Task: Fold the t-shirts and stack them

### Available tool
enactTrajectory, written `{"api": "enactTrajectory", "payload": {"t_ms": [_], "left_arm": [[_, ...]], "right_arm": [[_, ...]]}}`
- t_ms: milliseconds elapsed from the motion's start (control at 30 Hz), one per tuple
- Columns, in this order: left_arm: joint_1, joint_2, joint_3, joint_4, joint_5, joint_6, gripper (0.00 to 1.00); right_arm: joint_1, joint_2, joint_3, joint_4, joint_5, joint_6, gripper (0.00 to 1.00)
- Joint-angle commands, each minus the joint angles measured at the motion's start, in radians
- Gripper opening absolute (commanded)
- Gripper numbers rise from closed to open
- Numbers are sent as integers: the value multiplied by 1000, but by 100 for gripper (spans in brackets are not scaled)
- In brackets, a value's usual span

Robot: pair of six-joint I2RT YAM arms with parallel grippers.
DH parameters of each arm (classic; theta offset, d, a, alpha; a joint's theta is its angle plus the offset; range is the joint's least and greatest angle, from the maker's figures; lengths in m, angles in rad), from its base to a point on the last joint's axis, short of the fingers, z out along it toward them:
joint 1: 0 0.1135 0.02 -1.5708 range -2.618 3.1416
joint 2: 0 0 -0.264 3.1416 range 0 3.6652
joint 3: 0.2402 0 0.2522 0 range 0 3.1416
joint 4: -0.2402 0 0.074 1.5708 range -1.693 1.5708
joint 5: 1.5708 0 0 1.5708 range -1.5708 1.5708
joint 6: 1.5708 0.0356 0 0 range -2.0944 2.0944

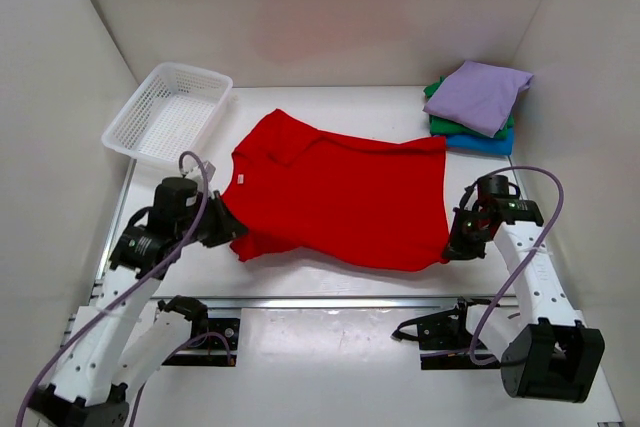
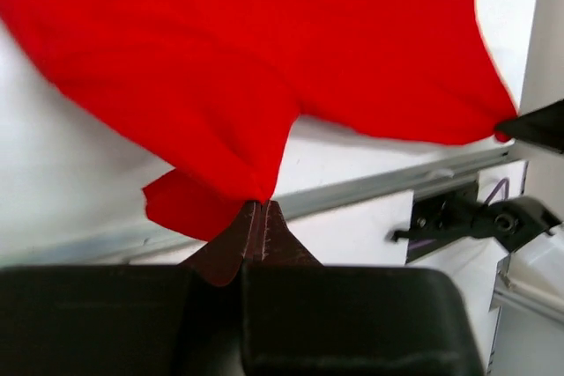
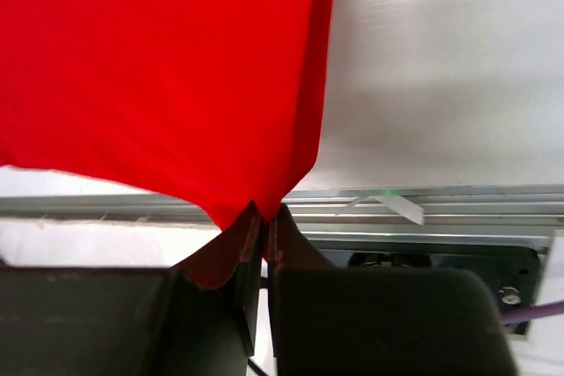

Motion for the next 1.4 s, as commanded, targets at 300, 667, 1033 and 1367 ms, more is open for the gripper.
{"api": "enactTrajectory", "payload": {"t_ms": [300,667,1033,1367], "left_arm": [[123,398,124,363,45,72,0],[177,725,326,465,65,102,0],[211,948,478,508,53,115,0],[223,1089,572,538,47,104,0]], "right_arm": [[-62,201,46,114,-104,-31,0],[-104,439,181,175,-124,-43,0],[-127,643,310,234,-144,-35,0],[-165,749,387,315,-212,-11,5]]}}
